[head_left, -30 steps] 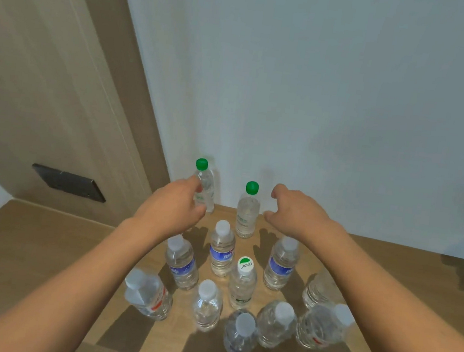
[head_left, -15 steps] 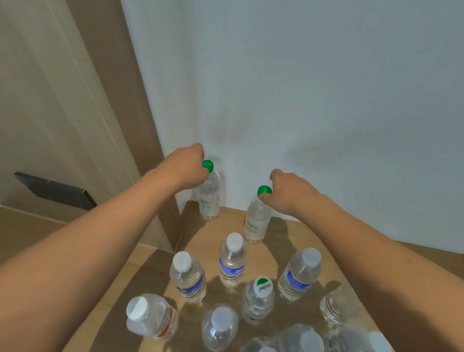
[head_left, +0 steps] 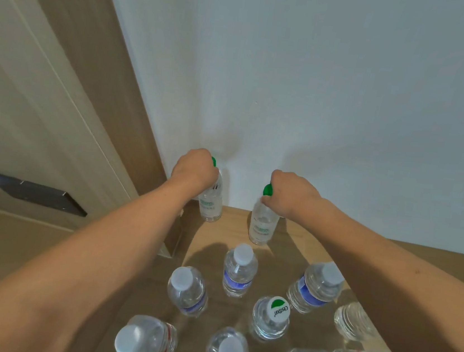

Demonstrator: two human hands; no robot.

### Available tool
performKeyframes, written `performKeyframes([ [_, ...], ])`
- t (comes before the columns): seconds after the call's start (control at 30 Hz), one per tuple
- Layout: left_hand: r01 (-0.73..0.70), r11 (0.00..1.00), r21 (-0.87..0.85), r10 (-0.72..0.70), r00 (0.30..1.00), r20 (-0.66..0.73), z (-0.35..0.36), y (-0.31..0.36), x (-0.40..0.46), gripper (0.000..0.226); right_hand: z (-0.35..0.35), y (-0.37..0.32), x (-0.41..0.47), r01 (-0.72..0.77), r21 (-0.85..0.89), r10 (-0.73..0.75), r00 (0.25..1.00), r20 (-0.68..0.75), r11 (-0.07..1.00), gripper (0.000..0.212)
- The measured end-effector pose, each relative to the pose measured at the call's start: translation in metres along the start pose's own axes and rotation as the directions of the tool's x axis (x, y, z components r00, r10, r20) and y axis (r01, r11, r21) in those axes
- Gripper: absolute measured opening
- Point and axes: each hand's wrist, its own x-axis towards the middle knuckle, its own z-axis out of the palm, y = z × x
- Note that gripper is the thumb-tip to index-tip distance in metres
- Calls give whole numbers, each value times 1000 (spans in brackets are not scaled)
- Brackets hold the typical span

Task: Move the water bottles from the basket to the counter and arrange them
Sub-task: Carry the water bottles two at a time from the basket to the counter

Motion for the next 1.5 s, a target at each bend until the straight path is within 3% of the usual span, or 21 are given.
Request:
performKeyframes([
  [0.27, 3, 996, -89, -14, 993, -120, 9, -6, -2, 31, -7, -8, 13, 154, -78, -155, 988, -9, 985, 31],
  [0.5, -50, 996, -80, 44, 996, -79, 9, -12, 3, 25, -6, -17, 30, 207, -83, -208, 978, -2, 975, 35],
  [0.83, -85, 996, 4, 85, 996, 31, 2, -8, 9, 22, -9, -35, 56, 217, -70, -219, 975, -38, 974, 34],
  [1.5, -71, 997, -4, 71, 997, -10, 8, -10, 11, 26, 5, -45, 54, 184, -56, -189, 975, -116, 981, 29],
])
